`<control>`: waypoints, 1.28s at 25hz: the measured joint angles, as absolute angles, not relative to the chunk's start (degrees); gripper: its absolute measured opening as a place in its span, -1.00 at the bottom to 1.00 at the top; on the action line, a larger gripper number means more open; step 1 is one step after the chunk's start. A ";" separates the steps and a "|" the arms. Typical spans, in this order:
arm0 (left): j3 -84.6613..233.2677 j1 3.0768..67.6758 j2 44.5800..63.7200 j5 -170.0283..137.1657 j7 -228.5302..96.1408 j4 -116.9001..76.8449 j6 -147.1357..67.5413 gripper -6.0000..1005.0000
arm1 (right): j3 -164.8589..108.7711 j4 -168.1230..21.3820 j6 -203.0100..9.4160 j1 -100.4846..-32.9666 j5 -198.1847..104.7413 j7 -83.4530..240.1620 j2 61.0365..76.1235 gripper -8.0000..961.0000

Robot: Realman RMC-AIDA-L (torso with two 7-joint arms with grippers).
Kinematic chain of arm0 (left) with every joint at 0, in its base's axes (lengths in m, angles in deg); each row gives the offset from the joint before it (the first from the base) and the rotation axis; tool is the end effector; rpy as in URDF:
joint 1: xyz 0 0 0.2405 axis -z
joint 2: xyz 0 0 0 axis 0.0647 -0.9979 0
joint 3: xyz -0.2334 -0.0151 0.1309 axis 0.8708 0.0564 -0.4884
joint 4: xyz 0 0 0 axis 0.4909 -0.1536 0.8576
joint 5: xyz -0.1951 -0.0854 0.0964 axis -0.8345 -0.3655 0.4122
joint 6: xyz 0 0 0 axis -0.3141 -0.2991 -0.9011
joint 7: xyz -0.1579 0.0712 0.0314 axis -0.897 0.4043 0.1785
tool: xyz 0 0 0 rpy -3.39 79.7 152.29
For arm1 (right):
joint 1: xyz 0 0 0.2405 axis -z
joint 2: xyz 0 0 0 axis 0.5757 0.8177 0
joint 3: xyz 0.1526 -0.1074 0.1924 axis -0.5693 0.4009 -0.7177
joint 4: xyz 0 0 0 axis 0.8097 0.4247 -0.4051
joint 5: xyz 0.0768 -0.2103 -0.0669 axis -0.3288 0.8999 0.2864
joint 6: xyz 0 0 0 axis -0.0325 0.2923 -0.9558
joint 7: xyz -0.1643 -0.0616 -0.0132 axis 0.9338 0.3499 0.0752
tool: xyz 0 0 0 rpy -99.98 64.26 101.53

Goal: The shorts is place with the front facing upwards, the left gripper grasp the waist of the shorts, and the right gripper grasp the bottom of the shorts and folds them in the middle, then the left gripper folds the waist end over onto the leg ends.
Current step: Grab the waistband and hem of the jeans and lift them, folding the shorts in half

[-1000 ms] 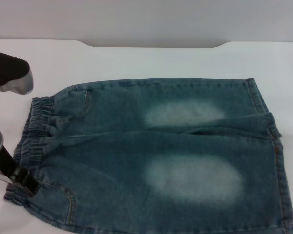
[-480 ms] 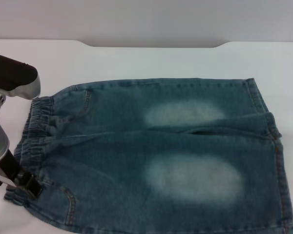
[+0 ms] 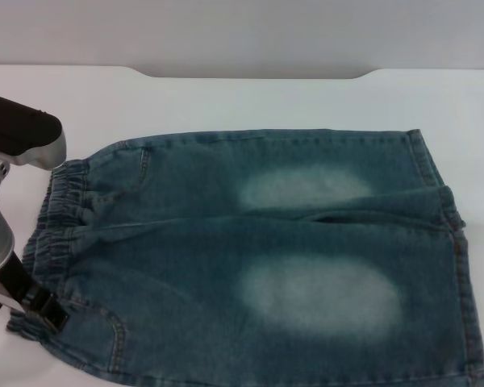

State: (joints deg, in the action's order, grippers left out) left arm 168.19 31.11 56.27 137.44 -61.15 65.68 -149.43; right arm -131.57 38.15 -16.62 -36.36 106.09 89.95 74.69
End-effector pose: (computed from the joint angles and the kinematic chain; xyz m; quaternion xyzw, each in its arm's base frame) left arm -0.2585 0.3352 -0.0072 -0.7548 -0.4949 0.3417 0.2619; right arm 0.2832 0.3335 0.0773 -0.7349 0.4625 -0.1028 0.4851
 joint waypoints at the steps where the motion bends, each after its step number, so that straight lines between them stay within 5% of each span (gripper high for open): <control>1: 168.19 31.10 56.31 137.43 -61.13 65.54 -149.23 0.49 | -131.54 38.21 -16.53 -36.39 106.08 89.95 74.69 0.60; 28: 168.32 31.89 56.58 137.37 -61.00 62.76 -148.19 0.41 | -131.55 39.92 -15.32 -36.30 106.09 89.96 74.70 0.58; 32: 168.08 31.83 56.58 137.39 -61.20 63.49 -148.22 0.18 | -131.55 41.12 -14.41 -36.06 106.08 89.96 74.70 0.57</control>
